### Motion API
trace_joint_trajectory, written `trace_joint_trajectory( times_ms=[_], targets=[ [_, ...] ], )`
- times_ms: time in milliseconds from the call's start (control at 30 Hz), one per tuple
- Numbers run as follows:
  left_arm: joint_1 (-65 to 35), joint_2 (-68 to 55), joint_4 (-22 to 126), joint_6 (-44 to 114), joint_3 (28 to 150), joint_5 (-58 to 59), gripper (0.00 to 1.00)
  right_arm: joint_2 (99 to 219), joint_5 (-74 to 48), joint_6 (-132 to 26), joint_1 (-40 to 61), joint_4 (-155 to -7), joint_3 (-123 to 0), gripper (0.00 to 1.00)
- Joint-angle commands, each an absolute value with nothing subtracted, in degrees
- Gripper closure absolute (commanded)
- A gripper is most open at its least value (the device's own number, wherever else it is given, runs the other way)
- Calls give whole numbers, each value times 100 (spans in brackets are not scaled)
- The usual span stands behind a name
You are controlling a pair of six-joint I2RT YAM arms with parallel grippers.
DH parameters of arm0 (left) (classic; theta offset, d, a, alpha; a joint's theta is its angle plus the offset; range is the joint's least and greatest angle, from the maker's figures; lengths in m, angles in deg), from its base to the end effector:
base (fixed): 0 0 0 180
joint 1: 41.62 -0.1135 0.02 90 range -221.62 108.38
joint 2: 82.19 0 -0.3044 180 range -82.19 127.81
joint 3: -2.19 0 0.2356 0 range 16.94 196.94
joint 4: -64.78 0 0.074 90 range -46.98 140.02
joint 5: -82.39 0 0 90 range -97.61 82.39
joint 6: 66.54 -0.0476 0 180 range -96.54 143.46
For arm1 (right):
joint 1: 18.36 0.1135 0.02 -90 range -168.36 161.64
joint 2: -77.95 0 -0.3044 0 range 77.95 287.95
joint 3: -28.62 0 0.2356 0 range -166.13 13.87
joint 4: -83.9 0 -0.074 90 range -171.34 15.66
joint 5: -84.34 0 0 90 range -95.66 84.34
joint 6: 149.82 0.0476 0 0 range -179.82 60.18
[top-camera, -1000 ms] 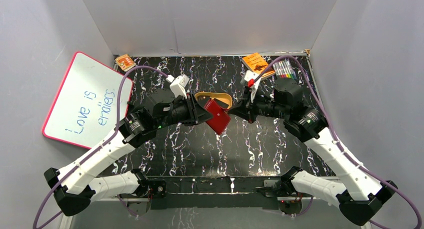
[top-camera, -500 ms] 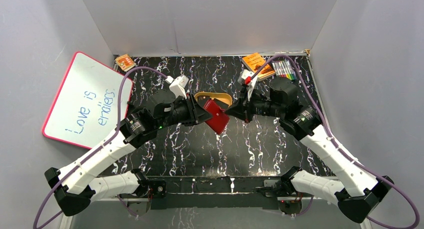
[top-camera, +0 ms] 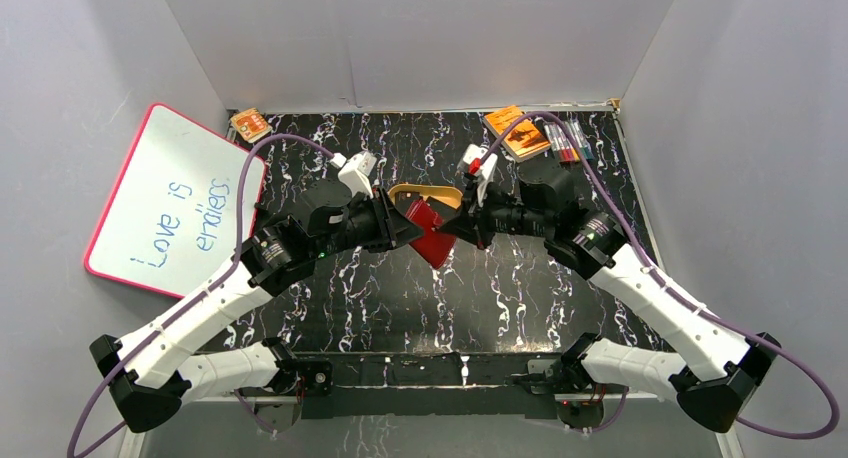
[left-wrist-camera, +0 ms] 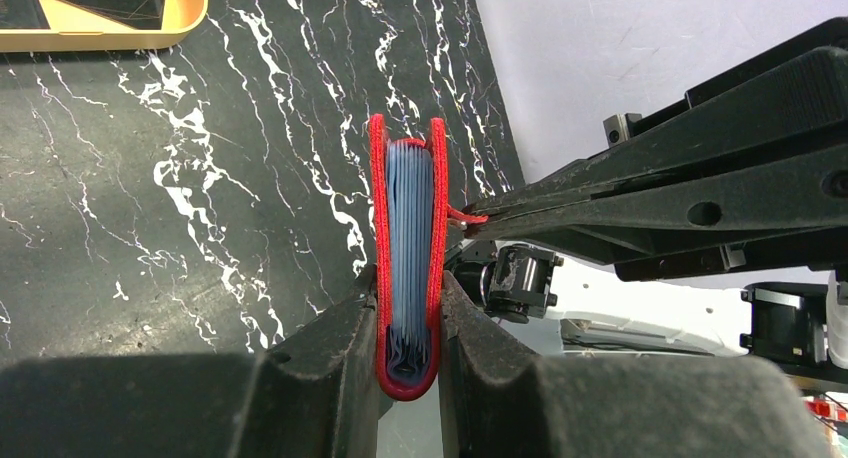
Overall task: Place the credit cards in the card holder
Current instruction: Close the card holder.
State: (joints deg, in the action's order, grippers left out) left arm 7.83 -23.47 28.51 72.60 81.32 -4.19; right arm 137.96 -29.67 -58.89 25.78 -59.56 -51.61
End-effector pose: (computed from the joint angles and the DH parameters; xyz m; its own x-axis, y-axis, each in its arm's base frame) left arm 0.1276 -0.1535 0.4226 -0.7181 -0.3220 -0.6170 0.3862 0.5531 -0.7382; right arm 0.1312 0.1543 0.4256 -0.2165 -0.1894 -0.9577 -0.9130 0.3867 0.1299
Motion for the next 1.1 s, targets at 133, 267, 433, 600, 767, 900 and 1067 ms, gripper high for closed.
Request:
trace_joint_trajectory(
  times_ms=[133, 267, 433, 600, 767, 900, 1067],
  targets=[
    [759, -2457, 3141, 7343, 8170, -402, 100, 13876, -2277, -6191, 2867, -5920, -5602, 100],
    [764, -2462, 3114, 7341, 8172, -420, 100, 13889, -2293, -6193, 2893, -5966, -5596, 100],
    [759, -2488, 3137, 7360, 8151, -414, 100, 13938, -2316, -6193, 2984, -5939, -5592, 100],
    [759, -2491, 3120, 7356, 8148, -421, 100, 13971, -2299, -6219, 3053, -5896, -5609, 100],
    [759, -2505, 3095, 7361, 8137, -467, 100, 13986, -2316, -6275, 3110, -5822, -5634, 100],
    [755, -2521, 3094, 7356, 8130, -505, 100, 13990, -2355, -6306, 3135, -5773, -5619, 100],
    [762, -2511, 3095, 7366, 8145, -503, 100, 14008, -2354, -6341, 3186, -5700, -5618, 100]
  ],
)
